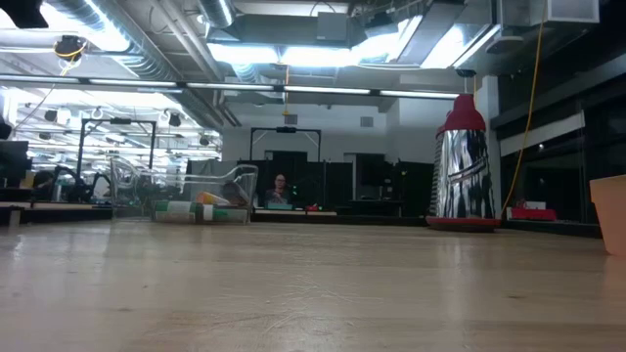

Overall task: Pick & Place Food Item
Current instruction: Return to Home Position

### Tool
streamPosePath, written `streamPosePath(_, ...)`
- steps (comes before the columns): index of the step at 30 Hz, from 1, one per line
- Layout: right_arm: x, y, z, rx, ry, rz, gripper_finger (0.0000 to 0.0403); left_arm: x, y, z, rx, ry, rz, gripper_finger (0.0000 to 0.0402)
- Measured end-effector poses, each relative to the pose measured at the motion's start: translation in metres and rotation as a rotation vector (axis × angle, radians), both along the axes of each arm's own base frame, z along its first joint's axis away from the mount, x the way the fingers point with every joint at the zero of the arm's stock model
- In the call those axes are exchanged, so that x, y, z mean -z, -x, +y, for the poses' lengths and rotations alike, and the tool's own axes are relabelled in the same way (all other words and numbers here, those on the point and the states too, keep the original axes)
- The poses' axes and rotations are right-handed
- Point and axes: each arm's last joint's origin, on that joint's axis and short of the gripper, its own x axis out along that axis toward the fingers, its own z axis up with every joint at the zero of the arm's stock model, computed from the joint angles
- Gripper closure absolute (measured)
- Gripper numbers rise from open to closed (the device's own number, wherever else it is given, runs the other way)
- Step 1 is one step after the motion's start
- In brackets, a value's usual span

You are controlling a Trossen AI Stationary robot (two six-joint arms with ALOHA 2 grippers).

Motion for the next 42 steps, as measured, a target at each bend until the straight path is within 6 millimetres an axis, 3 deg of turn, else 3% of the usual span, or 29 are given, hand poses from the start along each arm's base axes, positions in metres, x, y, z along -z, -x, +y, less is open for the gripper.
streamPosePath(6, 0.001, -0.005, 0.003, 0.037, 0.005, 0.014, 0.0172, 0.0, 0.003, -0.003, 0.01, -0.149, -0.094, 0.0174)
streamPosePath(12, -0.006, -0.009, 0.004, 0.1, 0.002, 0.008, 0.0172, 0.01, 0.016, -0.007, -0.087, -0.109, -0.045, 0.0174)
streamPosePath(16, -0.022, -0.019, 0.011, 0.204, 0.057, 0.001, 0.0172, 0.003, 0.029, -0.009, -0.347, -0.125, 0.026, 0.0174)
streamPosePath(20, -0.036, -0.037, 0.02, 0.396, 0.148, 0.069, 0.0173, -0.013, 0.042, -0.008, -0.764, -0.174, 0.152, 0.0174)
streamPosePath(22, -0.04, -0.046, 0.024, 0.518, 0.175, 0.113, 0.0173, -0.016, 0.045, -0.007, -0.842, -0.192, 0.189, 0.0174)
streamPosePath(27, -0.044, -0.057, 0.028, 0.539, 0.252, 0.093, 0.0173, -0.03, 0.056, -0.019, -0.747, -0.424, 0.006, 0.0174)
streamPosePath(30, -0.049, -0.058, 0.027, 0.499, 0.229, 0.051, 0.0173, -0.033, 0.06, -0.024, -0.657, -0.427, -0.06, 0.0173)
streamPosePath(33, -0.05, -0.06, 0.024, 0.496, 0.201, 0.057, 0.0173, -0.035, 0.064, -0.028, -0.627, -0.322, -0.033, 0.0174)
streamPosePath(36, -0.05, -0.062, 0.021, 0.504, 0.149, 0.094, 0.0173, -0.032, 0.065, -0.029, -0.611, -0.368, -0.012, 0.0173)
streamPosePath(42, -0.038, -0.054, 0.009, 0.509, 0.176, 0.149, 0.0173, -0.014, 0.052, -0.016, -0.75, -0.374, 0.065, 0.0173)
